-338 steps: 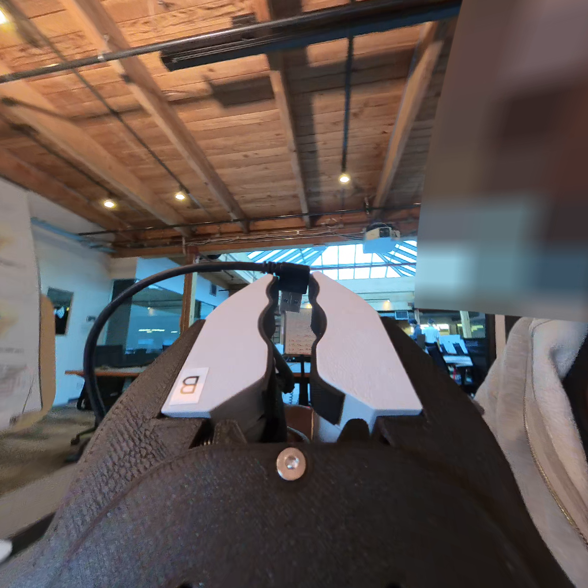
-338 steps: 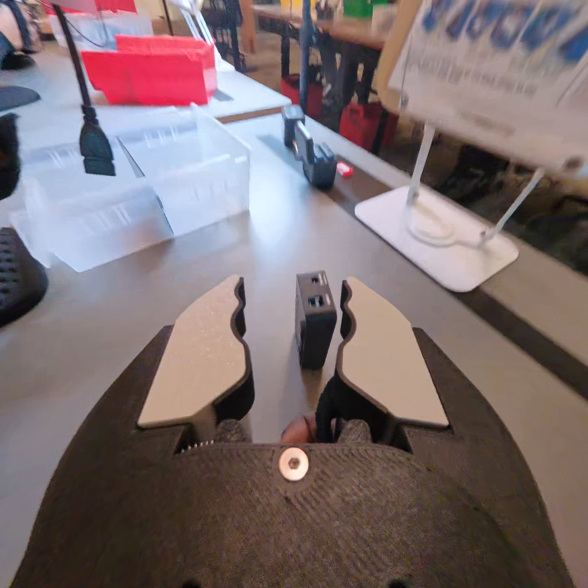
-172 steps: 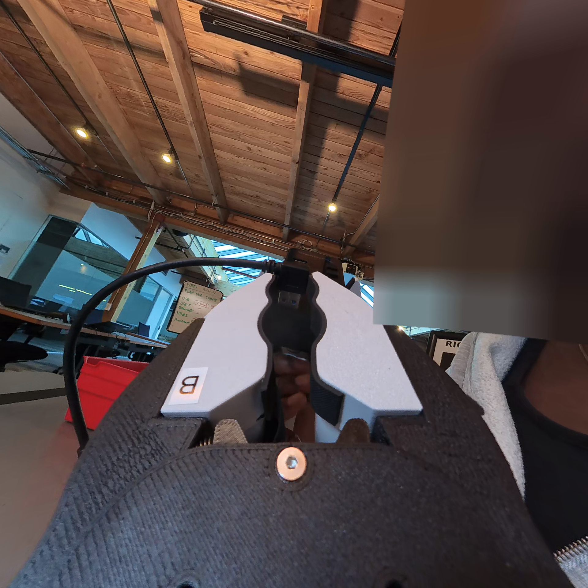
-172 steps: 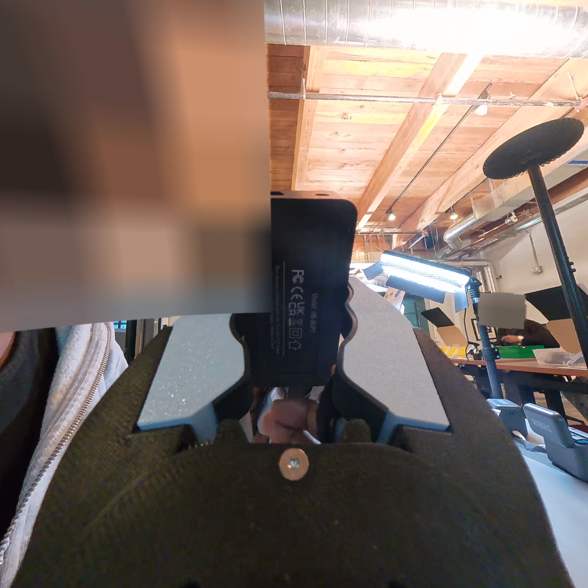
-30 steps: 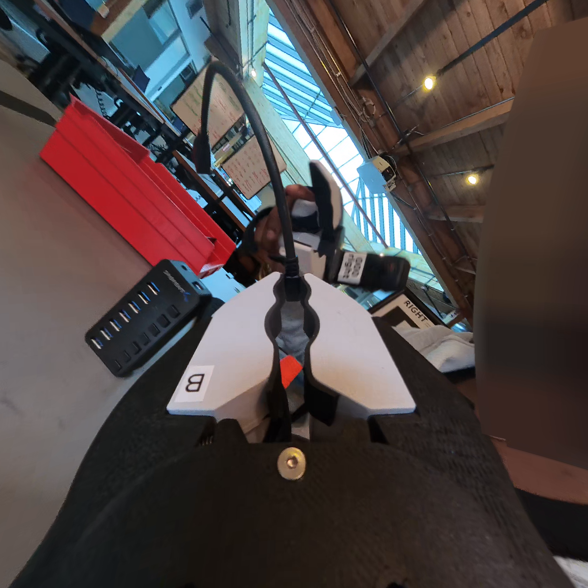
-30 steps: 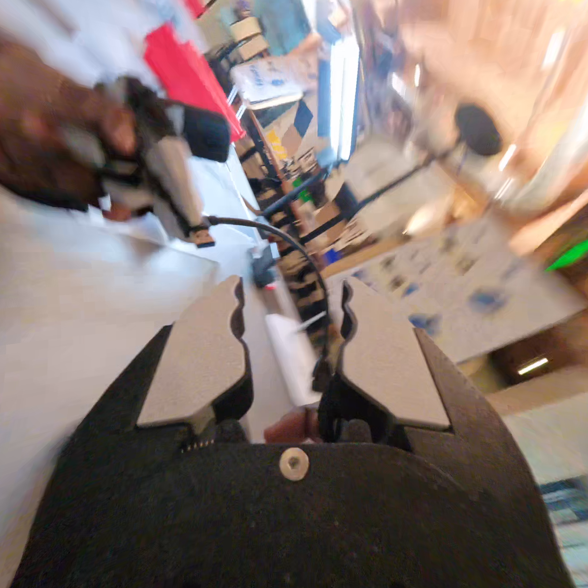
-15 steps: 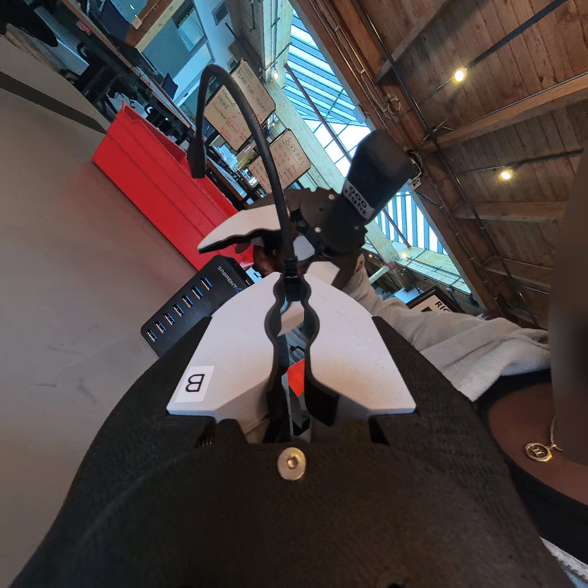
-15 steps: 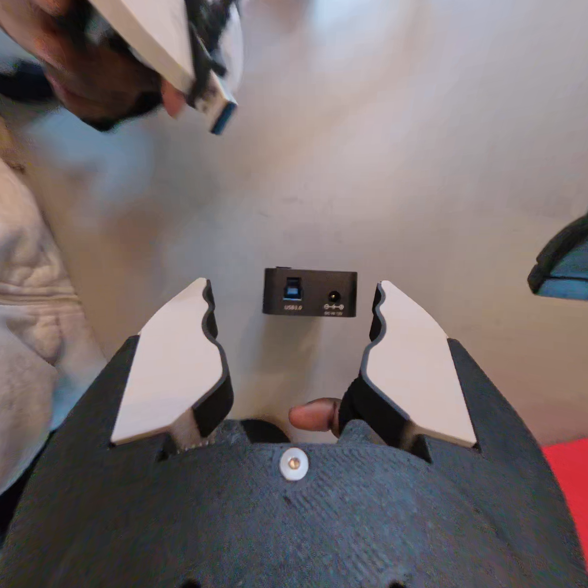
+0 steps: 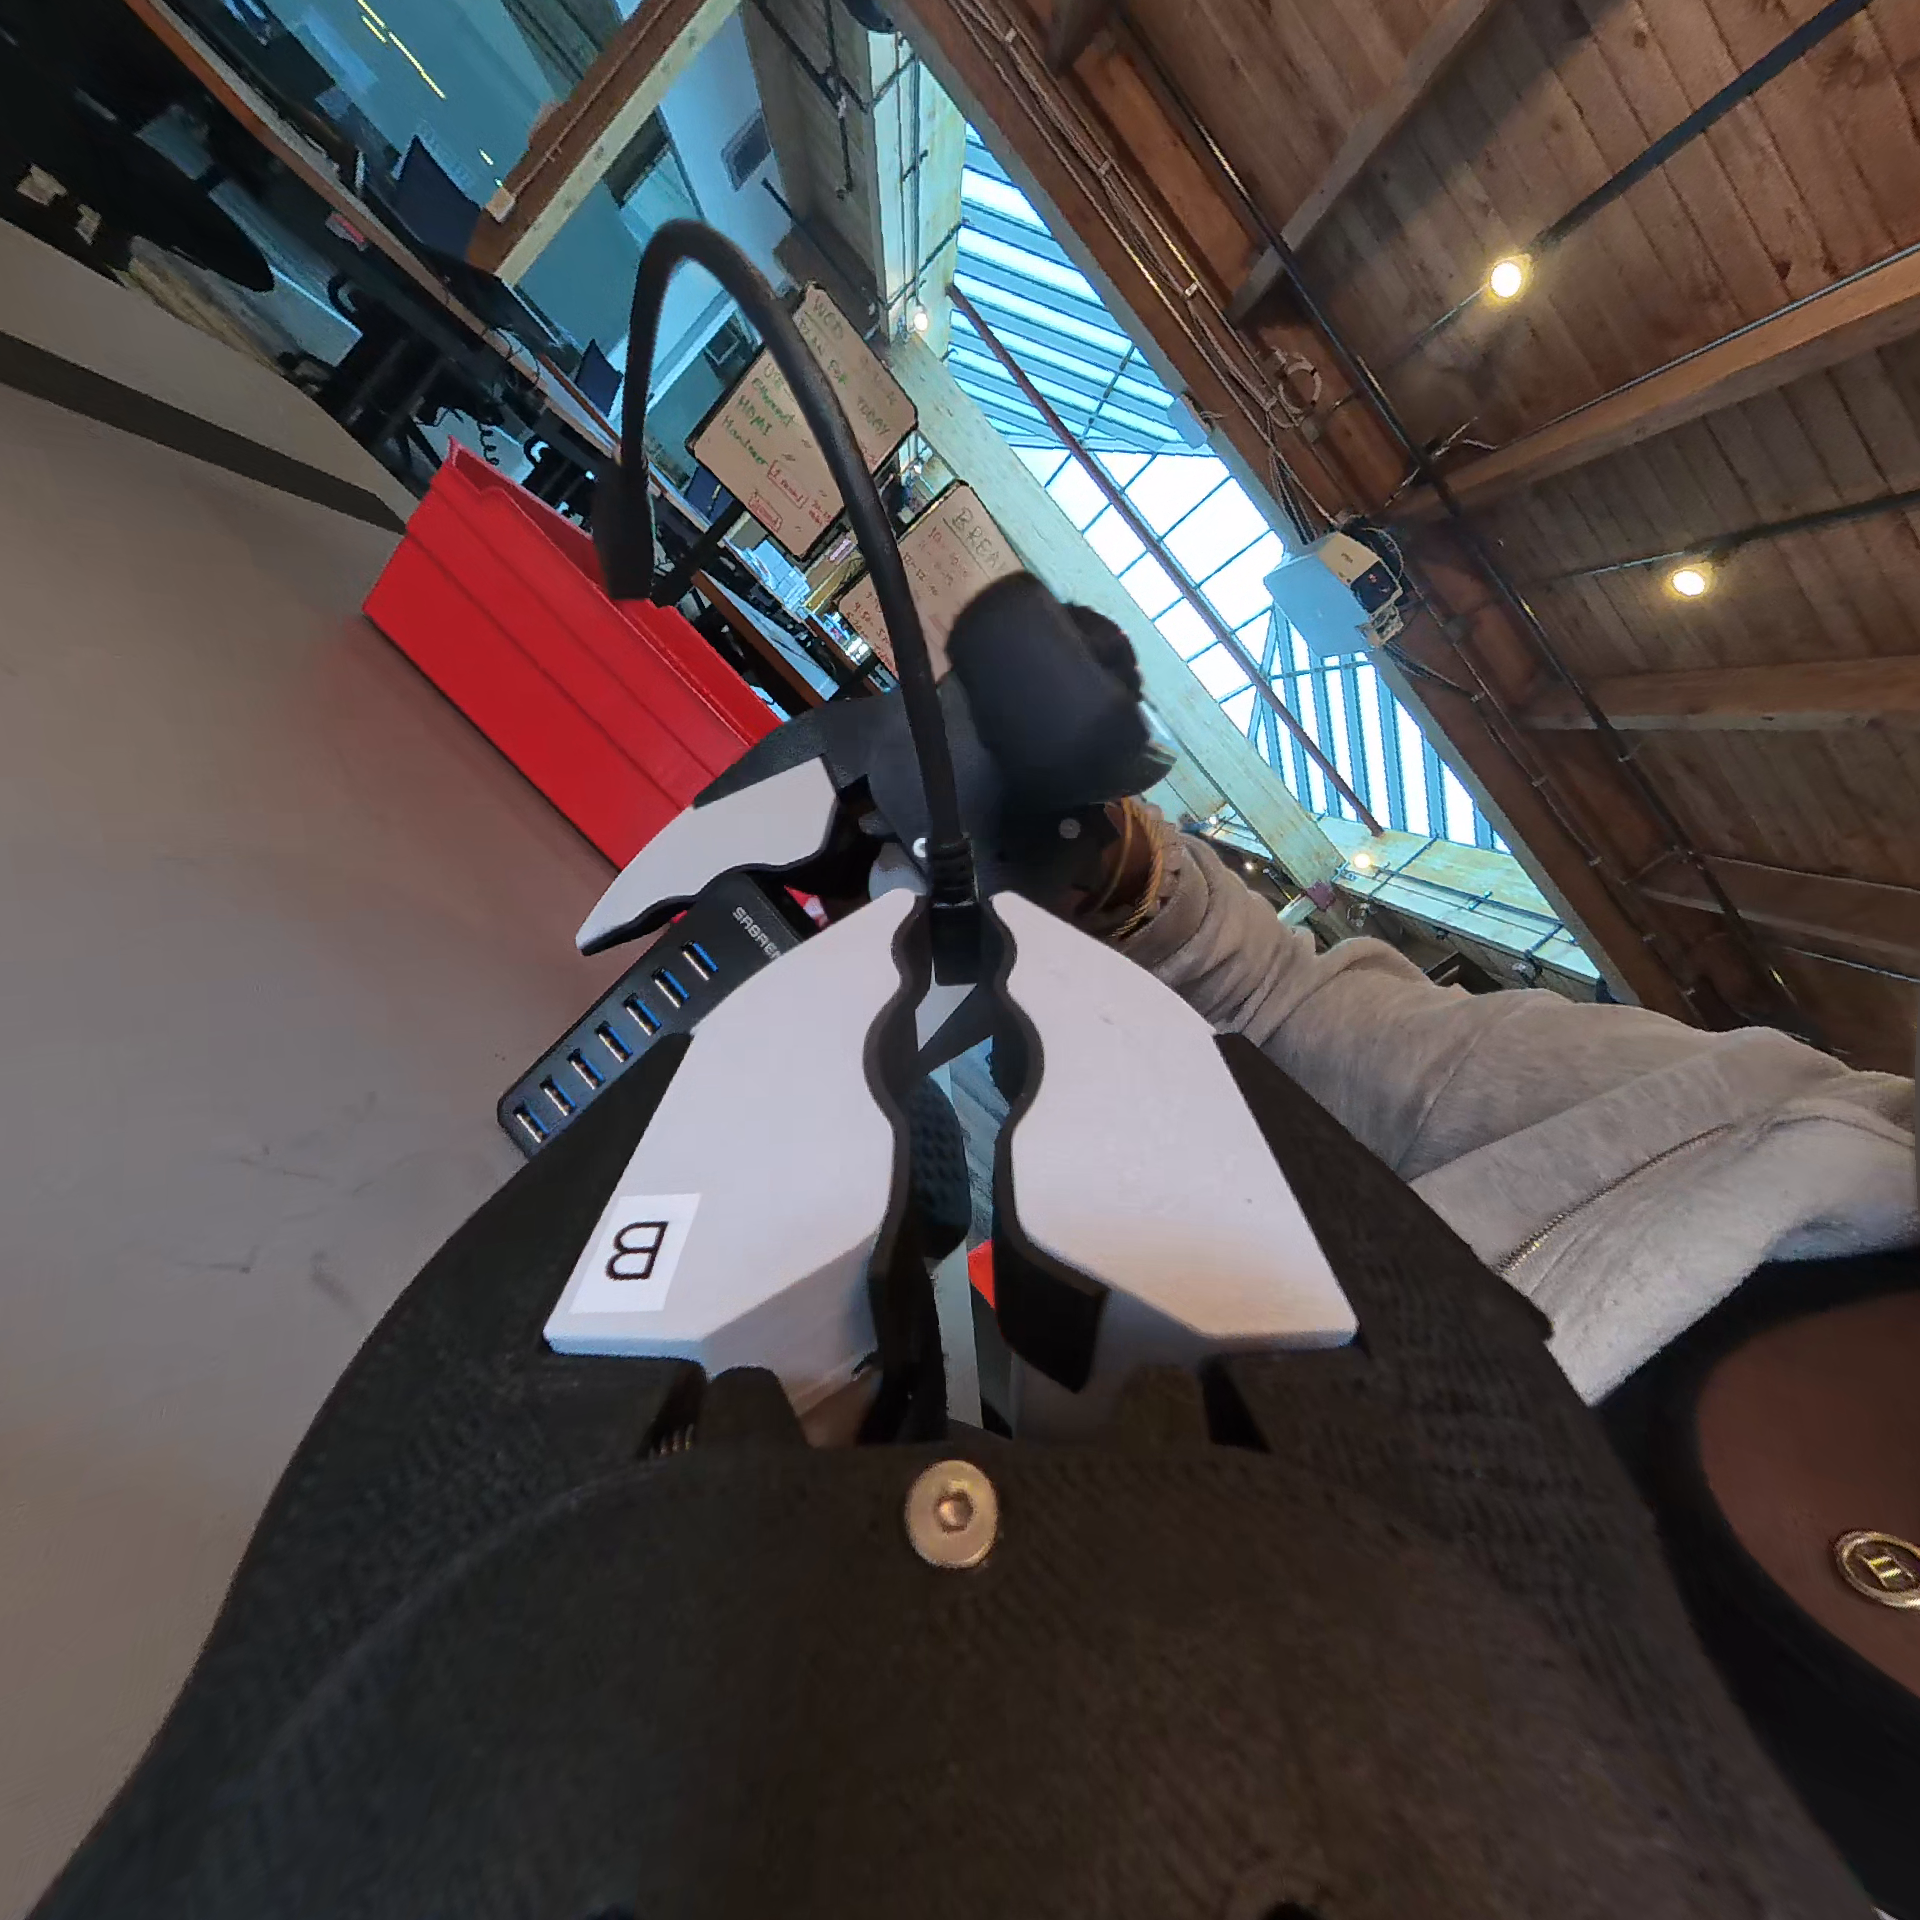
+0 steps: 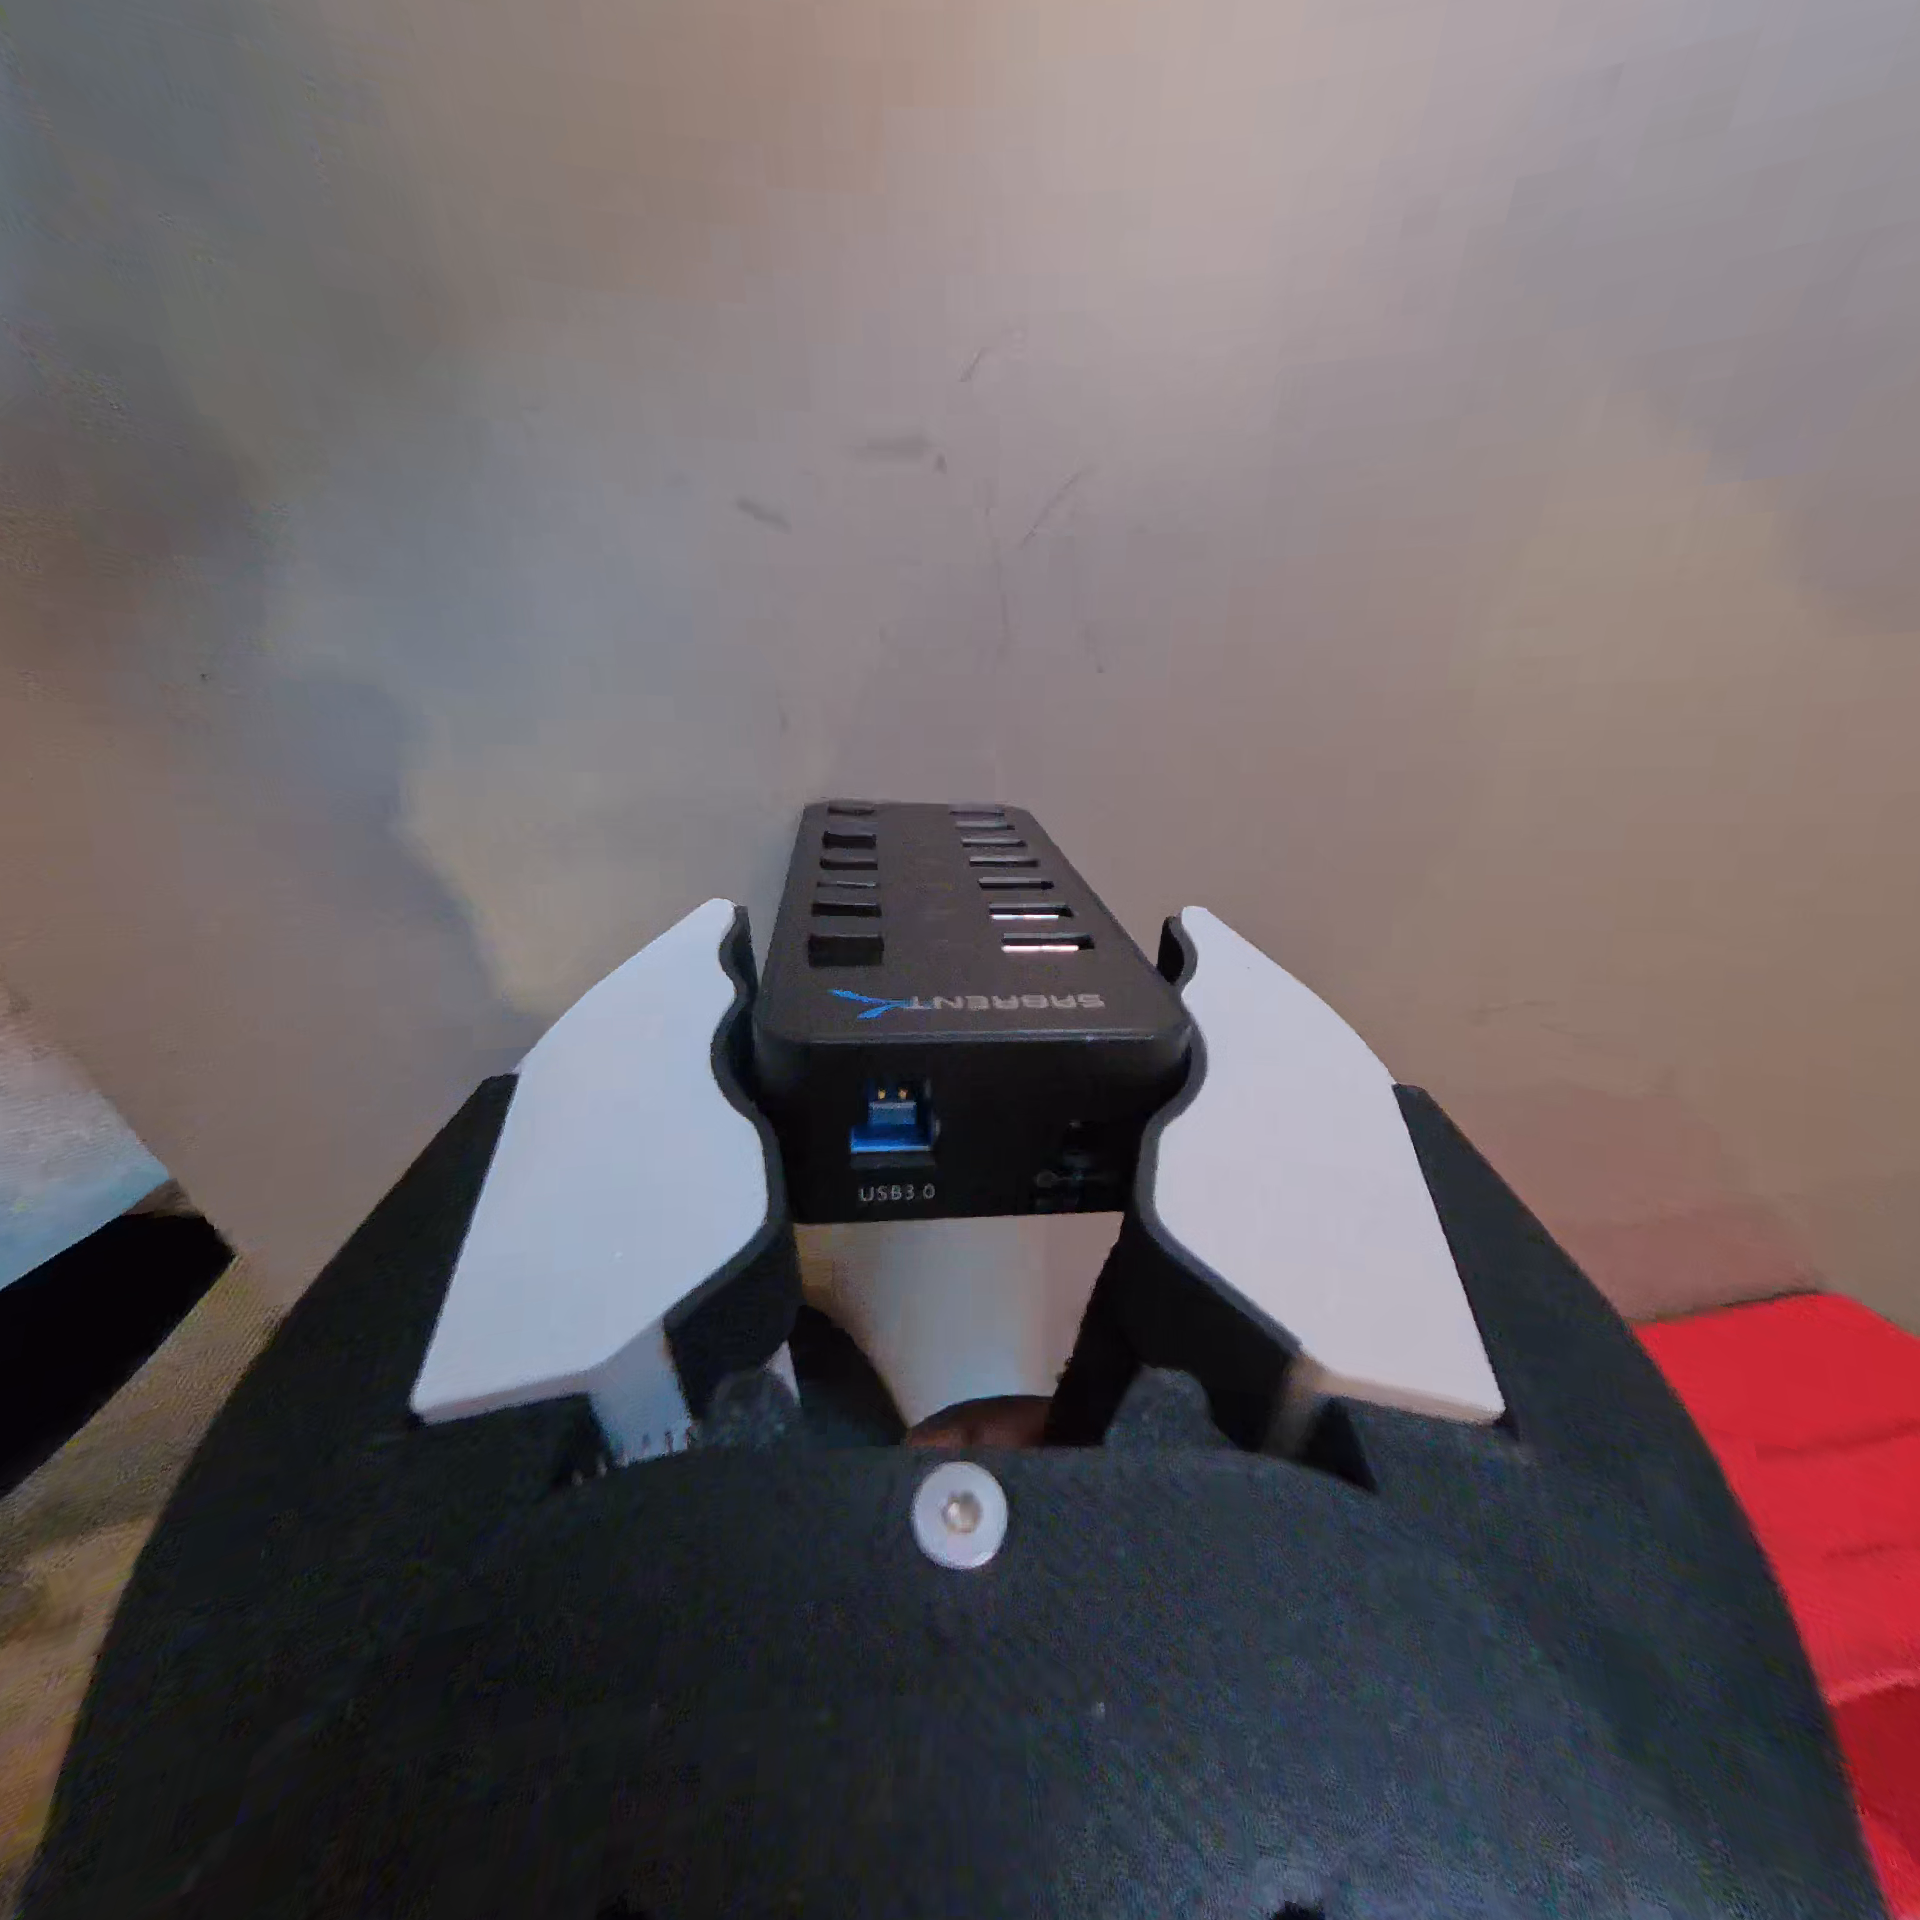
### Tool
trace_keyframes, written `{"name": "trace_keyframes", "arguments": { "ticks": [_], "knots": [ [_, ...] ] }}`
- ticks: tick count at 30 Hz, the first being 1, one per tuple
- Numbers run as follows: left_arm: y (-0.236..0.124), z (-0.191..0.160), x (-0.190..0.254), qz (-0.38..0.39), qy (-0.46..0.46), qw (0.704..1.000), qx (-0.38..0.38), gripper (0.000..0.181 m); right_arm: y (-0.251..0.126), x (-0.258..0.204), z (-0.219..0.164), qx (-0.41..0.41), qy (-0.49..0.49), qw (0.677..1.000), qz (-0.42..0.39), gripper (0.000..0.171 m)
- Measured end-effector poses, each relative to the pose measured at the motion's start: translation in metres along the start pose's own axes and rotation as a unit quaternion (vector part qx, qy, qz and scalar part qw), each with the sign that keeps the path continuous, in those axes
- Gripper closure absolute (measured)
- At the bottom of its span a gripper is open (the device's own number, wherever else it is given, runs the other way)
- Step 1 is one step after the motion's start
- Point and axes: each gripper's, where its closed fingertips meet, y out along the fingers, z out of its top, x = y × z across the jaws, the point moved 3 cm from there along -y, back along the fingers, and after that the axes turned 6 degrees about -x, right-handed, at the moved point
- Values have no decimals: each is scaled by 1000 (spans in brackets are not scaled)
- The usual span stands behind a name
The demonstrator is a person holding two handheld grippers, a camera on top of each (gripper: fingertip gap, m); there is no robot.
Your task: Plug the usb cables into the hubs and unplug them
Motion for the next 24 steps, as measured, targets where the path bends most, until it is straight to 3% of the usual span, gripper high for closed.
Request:
{"name": "trace_keyframes", "arguments": {
  "ticks": [1,8,12,24],
  "knots": [
    [0,-1,-1,1,-2,1000,-4,173,-1,0,1,36,-9,999,-7,97],
    [11,-21,-14,41,-16,997,-68,173,-24,-14,1,287,-74,944,-148,99],
    [26,-36,-16,42,-39,992,-110,173,-28,-31,-2,322,-110,921,-191,99],
    [56,-66,-22,46,-59,976,-206,172,-15,-42,-15,316,-95,932,-150,100]
  ]
}}
